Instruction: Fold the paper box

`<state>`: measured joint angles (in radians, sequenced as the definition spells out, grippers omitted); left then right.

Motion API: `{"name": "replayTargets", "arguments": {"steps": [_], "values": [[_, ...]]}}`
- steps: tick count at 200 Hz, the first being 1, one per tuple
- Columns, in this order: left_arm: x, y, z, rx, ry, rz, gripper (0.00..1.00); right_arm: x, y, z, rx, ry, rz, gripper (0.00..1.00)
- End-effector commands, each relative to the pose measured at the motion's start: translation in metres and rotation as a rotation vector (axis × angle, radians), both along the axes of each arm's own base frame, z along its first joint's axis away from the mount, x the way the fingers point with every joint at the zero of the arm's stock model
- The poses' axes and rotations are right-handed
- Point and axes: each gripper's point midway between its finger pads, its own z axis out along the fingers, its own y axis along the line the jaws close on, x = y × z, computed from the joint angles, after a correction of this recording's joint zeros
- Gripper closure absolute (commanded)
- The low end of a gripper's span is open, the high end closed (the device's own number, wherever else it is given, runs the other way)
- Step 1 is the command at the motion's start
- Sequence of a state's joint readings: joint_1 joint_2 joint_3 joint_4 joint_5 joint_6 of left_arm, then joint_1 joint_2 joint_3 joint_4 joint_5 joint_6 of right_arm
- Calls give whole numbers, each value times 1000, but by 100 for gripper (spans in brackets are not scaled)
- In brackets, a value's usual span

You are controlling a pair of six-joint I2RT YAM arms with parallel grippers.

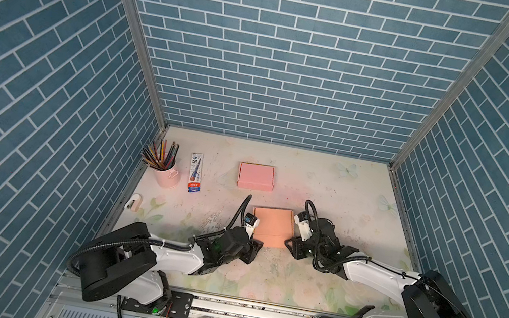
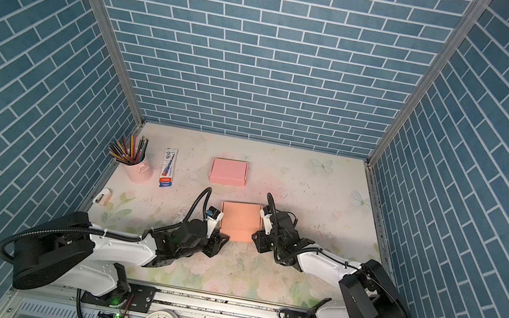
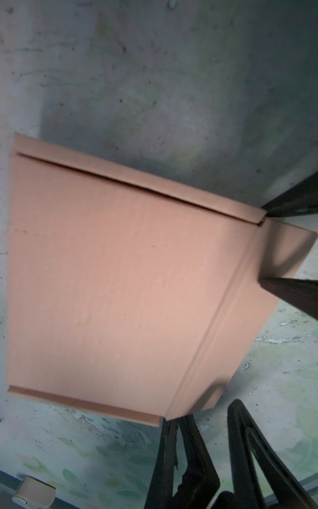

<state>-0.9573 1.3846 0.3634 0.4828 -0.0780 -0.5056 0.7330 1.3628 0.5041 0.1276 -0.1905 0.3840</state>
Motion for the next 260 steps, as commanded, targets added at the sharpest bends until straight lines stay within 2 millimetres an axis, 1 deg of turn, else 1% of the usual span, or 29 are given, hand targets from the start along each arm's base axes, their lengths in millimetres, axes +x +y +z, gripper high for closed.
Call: {"name": "replayTargets", "arguments": {"steps": [1, 78, 119, 142, 181, 217, 243, 260], "values": [[3, -10, 19, -49, -11, 7, 49, 1, 6, 14, 16, -30, 22, 62], [4, -4, 9, -22, 9, 30, 48, 2, 3, 8, -7, -15, 6, 62], [2, -3, 15, -50, 14, 24, 44, 3, 3, 10, -6, -22, 2, 62], [2, 1, 16, -82, 30, 24, 44, 3, 3, 8, -10, -15, 2, 62], [4, 2, 22, -108, 35, 19, 44, 3, 4, 7, -7, -15, 2, 62], [18, 8, 34, -124, 20, 44, 43, 3, 4, 6, -8, -14, 2, 62], [39, 13, 40, -105, 20, 88, 43, 4, 4, 6, -7, -14, 2, 61], [53, 17, 38, -90, 34, 118, 42, 3, 4, 5, -8, -13, 1, 62]]}}
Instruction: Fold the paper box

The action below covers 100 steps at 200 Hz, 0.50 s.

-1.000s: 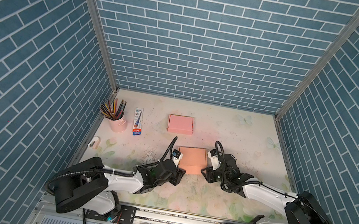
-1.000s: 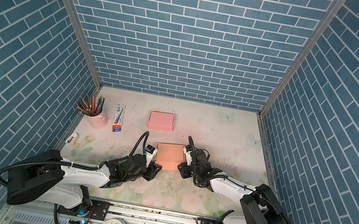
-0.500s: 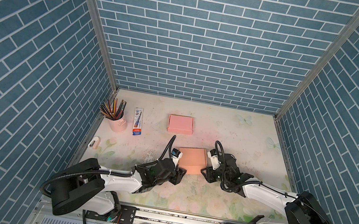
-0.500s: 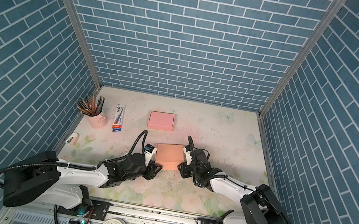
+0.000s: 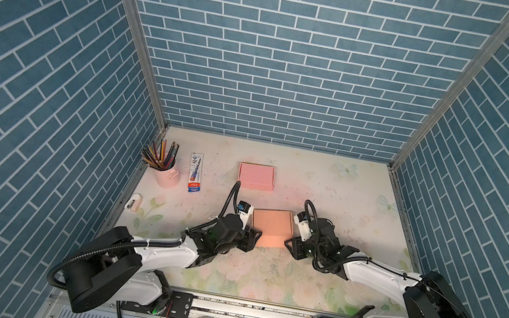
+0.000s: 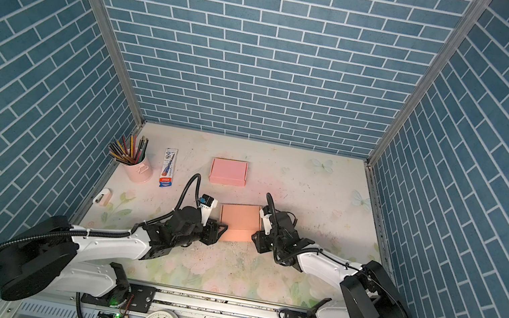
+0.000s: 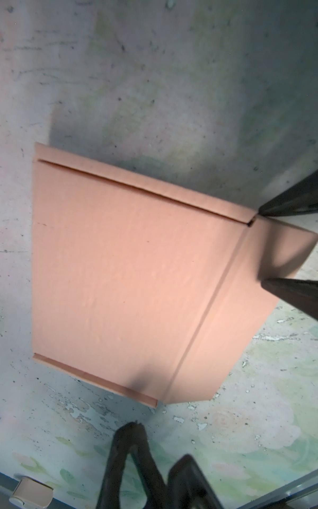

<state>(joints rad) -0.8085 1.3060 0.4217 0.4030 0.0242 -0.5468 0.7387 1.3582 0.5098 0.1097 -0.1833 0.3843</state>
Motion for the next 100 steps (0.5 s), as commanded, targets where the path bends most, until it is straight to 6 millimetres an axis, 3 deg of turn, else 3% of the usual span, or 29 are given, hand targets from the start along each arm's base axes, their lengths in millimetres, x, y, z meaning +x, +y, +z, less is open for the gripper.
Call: {"name": "replayTargets", "arguments": {"steps": [1, 43, 100], "values": [[21, 1, 6, 14, 4, 31, 42, 5, 4, 5, 1, -15, 1, 62], [45, 2, -14, 70, 49, 56, 42, 5, 5, 5, 3, -16, 1, 62], [50, 3, -39, 127, 90, 65, 42, 8, 6, 1, -1, -16, -3, 61]]}}
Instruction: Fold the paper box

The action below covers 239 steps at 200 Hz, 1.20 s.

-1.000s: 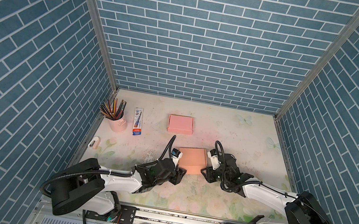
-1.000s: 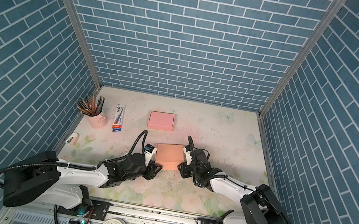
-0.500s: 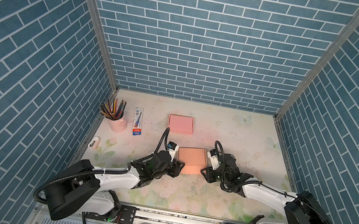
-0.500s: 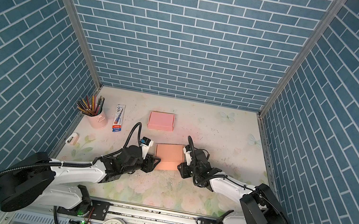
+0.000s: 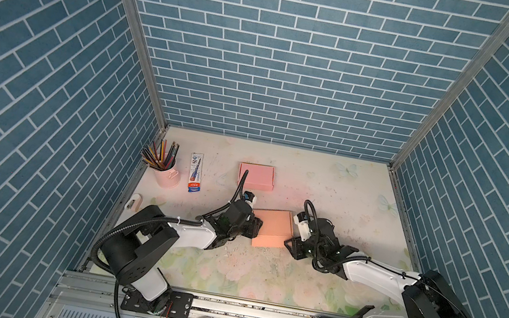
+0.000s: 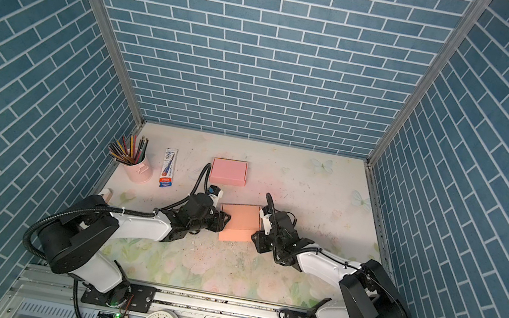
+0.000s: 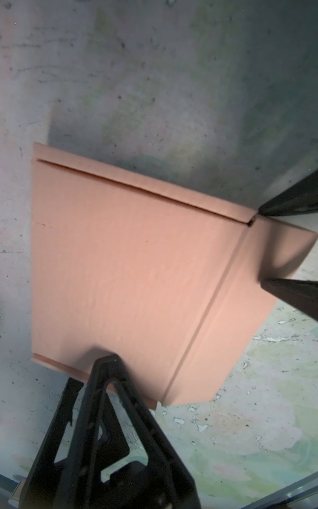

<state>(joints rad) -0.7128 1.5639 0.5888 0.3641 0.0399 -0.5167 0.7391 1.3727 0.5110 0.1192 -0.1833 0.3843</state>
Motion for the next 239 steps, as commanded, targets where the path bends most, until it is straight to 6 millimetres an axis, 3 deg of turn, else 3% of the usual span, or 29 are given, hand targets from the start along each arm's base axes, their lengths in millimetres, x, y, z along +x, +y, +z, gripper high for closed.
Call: {"name": "replayTargets", "arguments": {"steps": [1, 72, 135, 169, 207, 239], "values": [[2, 2, -5, 26, 8, -1, 42, 8, 5, 4, 1, -18, -4, 61], [-5, 4, -19, 24, 41, -6, 43, 21, 3, -2, -19, -41, -27, 62], [-7, 6, -18, 23, 39, -5, 43, 28, -1, 0, -45, -65, -53, 61], [-8, 6, -9, 6, 39, -2, 42, 27, -6, 1, -53, -68, -64, 59], [-1, 19, 15, -30, 26, 31, 27, 24, -11, 4, -44, -73, -73, 53], [14, 25, 29, 4, 25, 24, 22, 21, -13, 15, -23, -86, -71, 50]]}}
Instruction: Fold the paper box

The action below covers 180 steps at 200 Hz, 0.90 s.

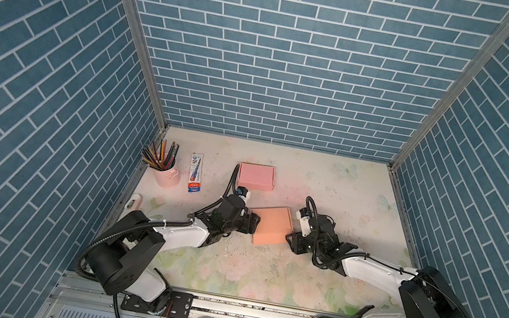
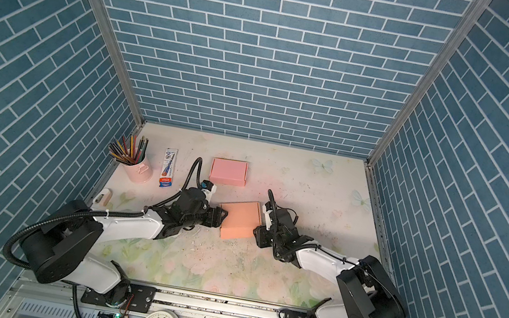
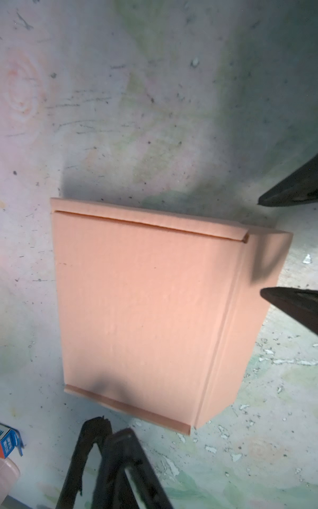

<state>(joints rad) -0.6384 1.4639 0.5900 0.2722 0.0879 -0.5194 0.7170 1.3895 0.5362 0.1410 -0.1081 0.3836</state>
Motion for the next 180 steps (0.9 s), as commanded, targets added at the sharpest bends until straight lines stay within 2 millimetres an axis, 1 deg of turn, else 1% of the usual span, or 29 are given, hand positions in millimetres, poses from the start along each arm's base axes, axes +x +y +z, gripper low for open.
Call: {"name": "replayTargets", "arguments": {"steps": [1, 7, 24, 36, 51, 67, 79, 98, 125, 151, 180], "values": [[8, 4, 9, 34, 13, -15, 22, -3, -6, 10, -1, -27, 2, 50], [12, 4, 11, 32, 12, -19, 22, -4, -6, 13, 3, -33, 4, 50], [23, -4, 15, -6, 29, -67, 22, -7, -9, 25, 21, -54, 5, 50], [31, -12, 16, -22, 53, -108, 21, -10, -10, 30, 33, -61, 11, 51], [42, -24, 19, -18, 48, -152, 21, -14, -10, 33, 42, -50, 20, 53], [55, -31, 14, -1, 62, -164, 21, -20, -9, 35, 68, -38, 28, 54], [60, -37, 10, 1, 70, -182, 20, -25, -8, 39, 99, -35, 34, 54], [66, -42, -2, 9, 90, -197, 20, -33, -9, 41, 129, -27, 40, 55], [66, -49, -15, -17, 124, -232, 20, -40, -13, 39, 155, -17, 34, 57], [57, -57, -10, -95, 121, -266, 20, -46, -13, 36, 187, -1, 36, 57], [46, -59, -6, -155, 134, -276, 22, -49, -15, 26, 184, 18, 27, 58]]}}
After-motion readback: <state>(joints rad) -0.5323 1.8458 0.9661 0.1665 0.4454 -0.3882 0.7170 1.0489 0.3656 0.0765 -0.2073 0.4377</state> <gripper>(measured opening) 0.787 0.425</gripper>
